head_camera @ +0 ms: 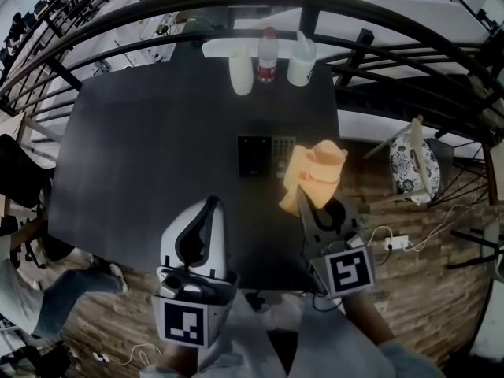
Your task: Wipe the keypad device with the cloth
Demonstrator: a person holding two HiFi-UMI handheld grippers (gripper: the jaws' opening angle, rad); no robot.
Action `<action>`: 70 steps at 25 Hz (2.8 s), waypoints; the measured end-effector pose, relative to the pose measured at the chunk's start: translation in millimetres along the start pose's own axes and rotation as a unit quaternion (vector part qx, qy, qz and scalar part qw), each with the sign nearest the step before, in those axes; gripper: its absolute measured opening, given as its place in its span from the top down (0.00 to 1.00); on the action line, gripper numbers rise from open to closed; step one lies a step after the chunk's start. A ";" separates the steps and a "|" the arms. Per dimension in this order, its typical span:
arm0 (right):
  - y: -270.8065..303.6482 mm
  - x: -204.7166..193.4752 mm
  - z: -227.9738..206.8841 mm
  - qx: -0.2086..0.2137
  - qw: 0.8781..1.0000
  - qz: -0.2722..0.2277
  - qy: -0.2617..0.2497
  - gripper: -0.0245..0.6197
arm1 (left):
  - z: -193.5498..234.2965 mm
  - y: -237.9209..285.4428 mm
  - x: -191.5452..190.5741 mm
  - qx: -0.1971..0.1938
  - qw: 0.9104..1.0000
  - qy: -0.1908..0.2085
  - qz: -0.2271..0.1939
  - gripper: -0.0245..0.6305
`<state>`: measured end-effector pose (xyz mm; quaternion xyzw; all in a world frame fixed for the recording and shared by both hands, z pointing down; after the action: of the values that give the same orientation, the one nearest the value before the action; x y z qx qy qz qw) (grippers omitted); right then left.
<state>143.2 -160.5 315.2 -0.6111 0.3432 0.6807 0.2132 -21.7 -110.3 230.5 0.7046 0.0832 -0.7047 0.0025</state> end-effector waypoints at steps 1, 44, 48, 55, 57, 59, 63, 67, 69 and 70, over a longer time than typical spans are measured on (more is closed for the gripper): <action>7.0 -2.3 0.0 0.003 1.000 0.006 -0.002 0.85 | 2.4 3.0 -1.0 -0.002 1.000 -0.001 0.000 0.94; 174.0 -101.6 -1.2 0.037 0.990 0.128 0.054 0.85 | 69.7 38.1 -49.8 -0.014 0.999 -0.020 0.045 0.94; 165.2 -105.5 -13.7 0.021 0.989 0.129 0.063 0.85 | 63.7 40.8 -51.4 -0.021 0.999 -0.021 0.045 0.94; 146.2 -108.6 -33.7 -0.008 0.989 0.132 0.071 0.85 | 51.5 43.7 -50.0 -0.034 0.998 -0.023 0.045 0.94; 140.7 -110.5 -38.6 -0.016 0.988 0.133 0.072 0.85 | 48.3 43.5 -50.3 -0.036 0.998 -0.023 0.045 0.94; 135.2 -112.9 -42.6 -0.022 0.988 0.135 0.072 0.85 | 45.4 43.0 -51.3 -0.039 0.998 -0.024 0.046 0.94; 123.9 -118.6 -51.0 -0.037 0.987 0.140 0.075 0.85 | 39.1 43.3 -52.7 -0.045 0.998 -0.025 0.048 0.94; 111.5 -125.6 -60.0 -0.053 0.984 0.148 0.081 0.85 | 33.9 44.5 -51.8 -0.049 0.997 -0.024 0.049 0.94; 106.9 -127.9 -63.6 -0.060 0.984 0.149 0.080 0.85 | 32.6 44.6 -51.9 -0.051 0.997 -0.025 0.049 0.94; 104.5 -129.4 -65.2 -0.063 0.983 0.149 0.081 0.85 | 31.7 44.4 -52.5 -0.052 0.997 -0.025 0.049 0.94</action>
<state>134.7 -261.6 462.3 -0.6181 0.4031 0.6736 0.0418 -47.5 -163.9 277.4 0.6891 0.0849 -0.7156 0.0761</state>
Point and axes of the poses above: the fingertips, and each gripper's own axes: y forward along the fingers, z to its left, x out of its top, the point moved 4 cm from there along -y, backward along the fingers, and after that the axes turned 13 degrees about x, right-handed, at the moved point
